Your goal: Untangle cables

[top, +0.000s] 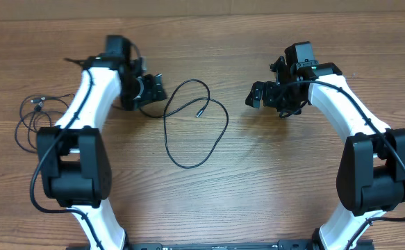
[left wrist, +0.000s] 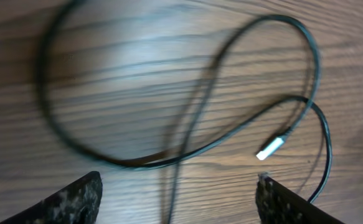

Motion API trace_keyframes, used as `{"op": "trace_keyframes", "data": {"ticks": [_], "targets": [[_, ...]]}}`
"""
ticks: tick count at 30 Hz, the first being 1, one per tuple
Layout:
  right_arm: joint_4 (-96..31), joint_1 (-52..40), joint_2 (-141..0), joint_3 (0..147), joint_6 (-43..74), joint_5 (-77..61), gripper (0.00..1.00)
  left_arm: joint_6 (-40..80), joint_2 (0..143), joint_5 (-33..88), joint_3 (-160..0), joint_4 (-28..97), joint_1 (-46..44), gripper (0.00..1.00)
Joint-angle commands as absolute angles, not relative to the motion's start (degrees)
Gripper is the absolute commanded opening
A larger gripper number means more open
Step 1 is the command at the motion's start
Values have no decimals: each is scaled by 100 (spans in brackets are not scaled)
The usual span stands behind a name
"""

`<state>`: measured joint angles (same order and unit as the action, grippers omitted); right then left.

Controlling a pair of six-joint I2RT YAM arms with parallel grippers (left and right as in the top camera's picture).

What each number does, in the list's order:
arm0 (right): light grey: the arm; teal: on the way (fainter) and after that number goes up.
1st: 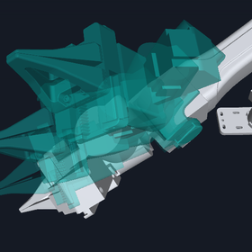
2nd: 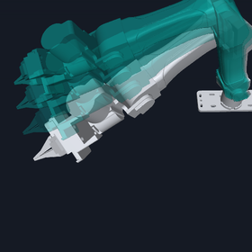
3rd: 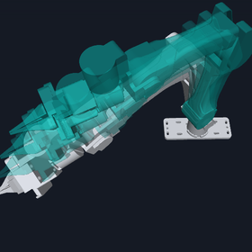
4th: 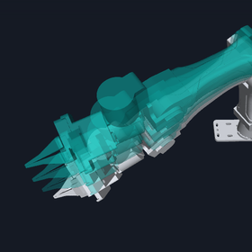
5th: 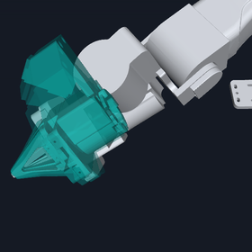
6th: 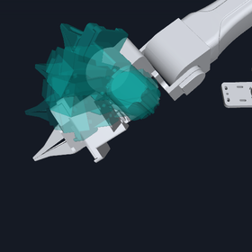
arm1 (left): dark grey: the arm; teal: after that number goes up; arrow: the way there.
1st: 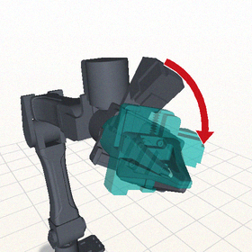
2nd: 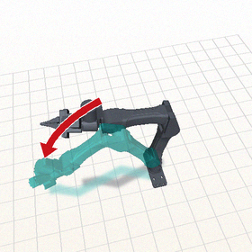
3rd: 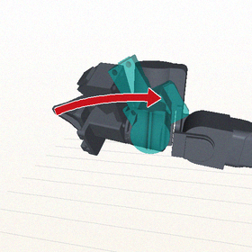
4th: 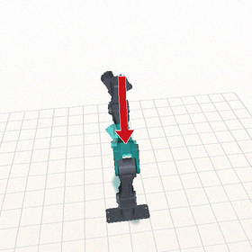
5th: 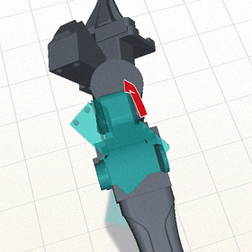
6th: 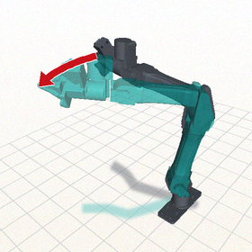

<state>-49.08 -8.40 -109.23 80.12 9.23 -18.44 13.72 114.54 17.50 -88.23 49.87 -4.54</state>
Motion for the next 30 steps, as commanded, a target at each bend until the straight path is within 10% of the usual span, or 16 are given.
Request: {"op": "trace_keyframes", "data": {"ticks": [1,30], "targets": [[-4888,-860,-10781,7988,934,-1800,100,1109,11465,1070,-8777,4882,-821,84],[-4888,-860,-10781,7988,937,-1802,100,1243,12130,862,-8661,4451,-1658,80]]}}
